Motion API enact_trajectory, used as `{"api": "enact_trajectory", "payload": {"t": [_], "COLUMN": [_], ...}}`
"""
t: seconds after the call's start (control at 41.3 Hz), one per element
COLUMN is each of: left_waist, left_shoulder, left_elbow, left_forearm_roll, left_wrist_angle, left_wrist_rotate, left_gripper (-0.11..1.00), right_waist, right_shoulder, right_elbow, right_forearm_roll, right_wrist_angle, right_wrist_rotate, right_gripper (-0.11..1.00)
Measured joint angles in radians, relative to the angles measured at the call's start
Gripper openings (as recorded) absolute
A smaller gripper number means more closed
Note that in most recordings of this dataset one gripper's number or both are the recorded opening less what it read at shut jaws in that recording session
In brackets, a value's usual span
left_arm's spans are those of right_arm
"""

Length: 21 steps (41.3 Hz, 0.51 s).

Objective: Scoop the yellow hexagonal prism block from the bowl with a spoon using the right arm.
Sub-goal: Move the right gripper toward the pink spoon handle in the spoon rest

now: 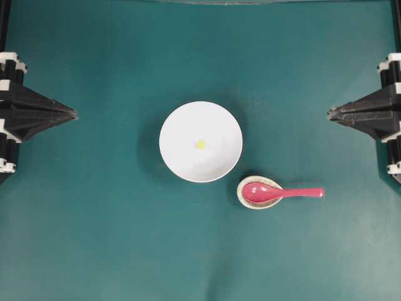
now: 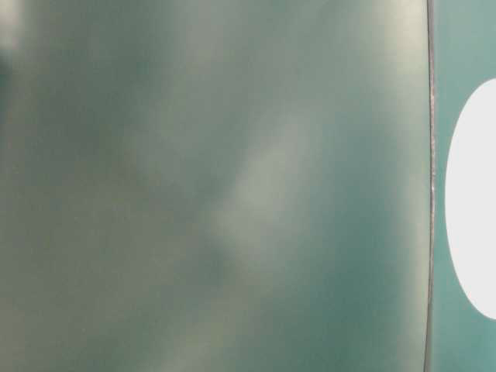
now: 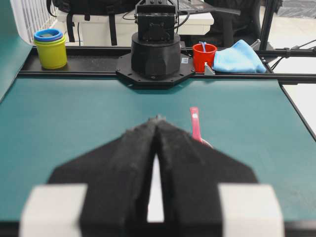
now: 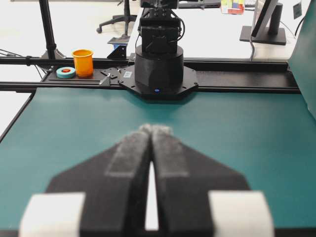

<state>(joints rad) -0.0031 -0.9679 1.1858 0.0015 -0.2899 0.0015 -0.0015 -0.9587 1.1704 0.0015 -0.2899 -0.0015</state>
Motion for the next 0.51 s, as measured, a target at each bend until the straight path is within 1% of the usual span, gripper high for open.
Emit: {"api": "enact_trajectory", "payload": {"t": [0.024,0.048,0.339,0.412,0.509], "left_waist": [0.000,0.002,0.002,0.002,0.002], "left_shoulder": [0.000,-0.002,-0.003,-0.003,-0.003], "left_elbow": [0.000,-0.003,-0.005,-0.005,-0.005], "left_forearm_roll": [0.000,0.000,0.003,0.002,0.002], "left_wrist_angle": [-0.002,0.028,0.043,0.043,0.041], "left_wrist_rotate": [0.000,-0.008,-0.015,-0.015,-0.015], "left_gripper": [0.00,0.13,0.11,0.11,0.11], "right_waist": [0.000,-0.002,0.000,-0.002,-0.002], "right_shoulder": [-0.002,0.000,0.017,0.018,0.018], "right_elbow": [0.000,0.000,0.000,0.000,0.000], "right_forearm_roll": [0.000,0.002,0.000,0.002,0.000], "right_wrist_angle": [0.000,0.000,0.000,0.000,0.000], "right_wrist_rotate": [-0.002,0.000,-0.002,-0.002,-0.002], "right_gripper": [0.00,0.00,0.02,0.09,0.28]}}
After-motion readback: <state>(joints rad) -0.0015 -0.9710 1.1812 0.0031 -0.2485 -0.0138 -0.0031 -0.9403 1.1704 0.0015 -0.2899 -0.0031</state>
